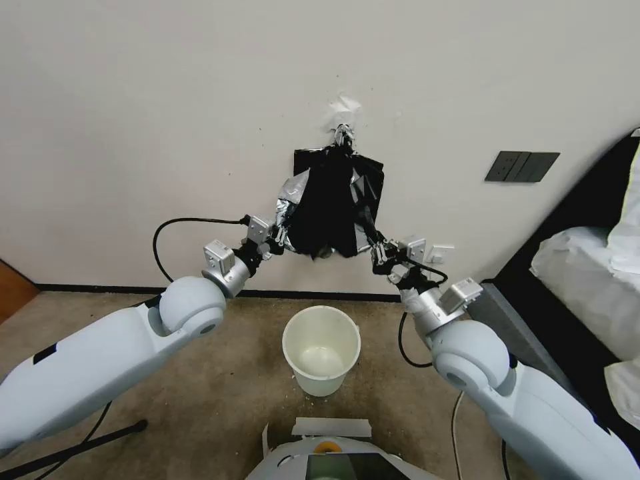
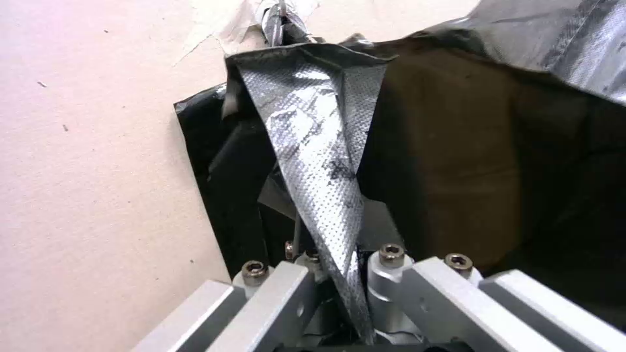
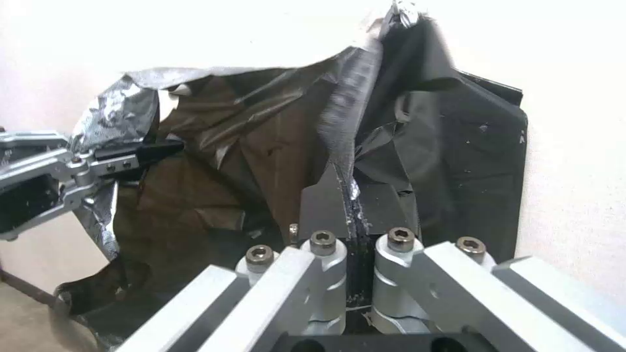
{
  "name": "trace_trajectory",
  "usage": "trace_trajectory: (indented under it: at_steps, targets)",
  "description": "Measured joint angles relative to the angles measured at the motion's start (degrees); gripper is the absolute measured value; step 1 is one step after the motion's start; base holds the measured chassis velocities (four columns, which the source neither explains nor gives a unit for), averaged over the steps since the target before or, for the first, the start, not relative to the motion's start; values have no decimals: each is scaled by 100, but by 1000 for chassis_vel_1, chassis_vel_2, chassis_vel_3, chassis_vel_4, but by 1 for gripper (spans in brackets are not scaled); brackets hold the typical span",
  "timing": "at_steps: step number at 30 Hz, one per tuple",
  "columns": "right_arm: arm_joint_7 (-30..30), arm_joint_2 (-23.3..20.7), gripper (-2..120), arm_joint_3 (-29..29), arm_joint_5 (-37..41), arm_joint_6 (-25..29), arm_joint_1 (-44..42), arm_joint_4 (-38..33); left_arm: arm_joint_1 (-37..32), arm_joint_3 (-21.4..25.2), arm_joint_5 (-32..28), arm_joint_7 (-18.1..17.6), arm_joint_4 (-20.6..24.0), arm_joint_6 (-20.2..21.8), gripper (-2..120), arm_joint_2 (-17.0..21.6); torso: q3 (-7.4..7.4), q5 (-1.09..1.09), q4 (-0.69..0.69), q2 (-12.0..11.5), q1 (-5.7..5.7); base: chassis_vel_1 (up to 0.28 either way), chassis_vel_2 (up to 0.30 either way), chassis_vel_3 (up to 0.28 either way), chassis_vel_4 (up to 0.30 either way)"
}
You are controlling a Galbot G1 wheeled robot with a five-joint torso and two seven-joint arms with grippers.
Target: Place a trash bag onto the trash bin.
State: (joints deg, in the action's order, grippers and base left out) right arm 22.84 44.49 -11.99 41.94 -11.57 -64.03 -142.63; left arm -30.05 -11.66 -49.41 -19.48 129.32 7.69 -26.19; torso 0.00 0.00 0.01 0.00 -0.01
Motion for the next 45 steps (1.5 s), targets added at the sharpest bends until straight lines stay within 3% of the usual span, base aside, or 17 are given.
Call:
trace_trajectory:
  at_steps: [8, 11, 17, 34, 39, 45]
  targets:
    - [5, 40, 0, -216, -32, -27, -603, -78, -704, 461, -1, -35, 361, 30, 0, 58, 0, 0, -1, 0, 0, 0, 0, 0, 0]
    - [15, 115, 0, -406, -36, -86, -1125, -78, -1471, 1036, -76, -63, 673, 71, 0, 56, 0, 0, -1, 0, 0, 0, 0, 0, 0]
    - [8, 197, 0, -482, -311, -94, -1608, -73, -2346, 1506, -178, -148, 946, 116, 0, -71, 0, 0, 0, 0, 0, 0, 0, 0, 0]
    - [5, 58, 0, -768, -722, -113, -2467, -65, -3246, 1318, -428, -383, 1111, 380, 0, -517, 0, -1, -1, 0, 0, 0, 0, 0, 0]
    - [115, 52, 0, -962, -730, -253, -2751, -63, -3232, 947, -674, -654, 1144, 557, 0, -677, 0, 0, -1, 0, 1, 0, 0, 0, 0]
    - [255, 291, 0, -805, -705, -516, -2940, -62, -3275, 590, -953, -1130, 1052, 723, 0, -932, 0, 0, -1, 0, 1, 0, 0, 0, 0]
